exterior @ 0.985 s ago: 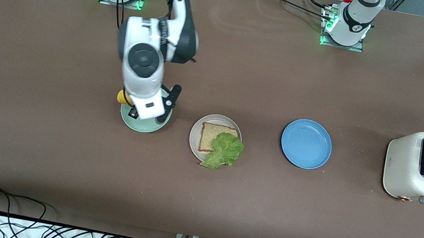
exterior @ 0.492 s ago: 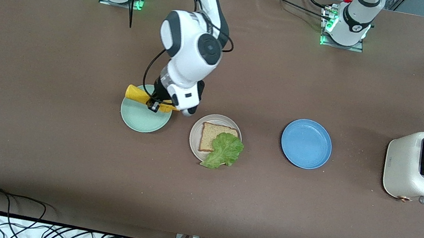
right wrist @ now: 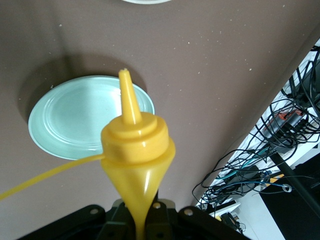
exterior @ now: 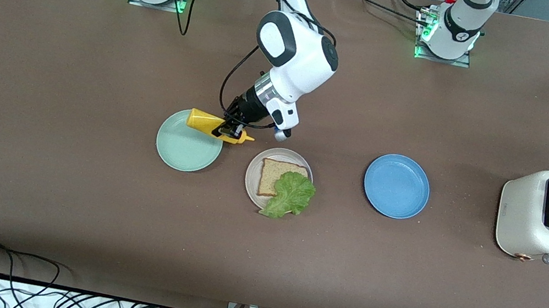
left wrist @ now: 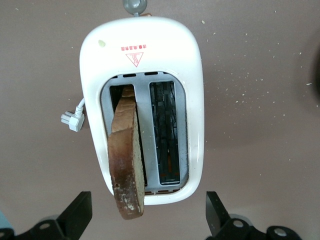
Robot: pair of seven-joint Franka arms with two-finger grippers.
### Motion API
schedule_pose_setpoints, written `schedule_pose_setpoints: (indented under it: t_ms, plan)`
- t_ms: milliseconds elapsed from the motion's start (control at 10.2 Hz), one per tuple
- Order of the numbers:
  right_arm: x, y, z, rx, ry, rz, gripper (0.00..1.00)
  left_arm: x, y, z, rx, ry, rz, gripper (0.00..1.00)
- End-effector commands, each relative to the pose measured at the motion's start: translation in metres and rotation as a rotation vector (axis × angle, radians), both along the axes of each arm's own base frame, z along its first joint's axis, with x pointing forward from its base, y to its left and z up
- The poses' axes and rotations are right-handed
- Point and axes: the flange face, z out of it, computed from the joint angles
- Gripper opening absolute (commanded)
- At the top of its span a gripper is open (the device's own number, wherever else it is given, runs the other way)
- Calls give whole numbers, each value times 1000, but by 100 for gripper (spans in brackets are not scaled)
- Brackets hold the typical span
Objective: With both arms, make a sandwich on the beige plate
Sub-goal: 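Carry the mustard bottle back and set it beside the green plate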
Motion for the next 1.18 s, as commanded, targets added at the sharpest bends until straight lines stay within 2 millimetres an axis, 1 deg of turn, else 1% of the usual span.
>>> schedule_pose_setpoints:
  t_ms: [0,98,295,394,591,689,788,886,985,1083]
  plan:
    - [17,-11,18,48,-4,-43,0,2,6,4,-18,-15,-4,100]
    - [30,-27,28,130,16,-100,0,2,7,4,-21,-17,-1,100]
    - [50,-52,48,274,48,-184,0,2,9,2,-21,-16,2,100]
    - [62,-68,56,327,67,-209,0,6,11,3,-8,-53,-2,100]
    - [83,-98,66,448,113,-253,0,5,16,-4,-11,-58,5,100]
    - [95,-117,70,510,134,-275,0,5,16,-5,-11,-57,5,100]
    - [105,-140,71,583,171,-297,0,5,16,-8,-13,-53,5,100]
    - [118,-173,73,677,214,-321,0,5,15,-9,-13,-51,7,100]
    - [127,-205,73,775,253,-336,0,5,16,-12,-14,-48,7,97]
    - [132,-230,67,852,296,-314,0,6,16,-16,-13,-49,6,86]
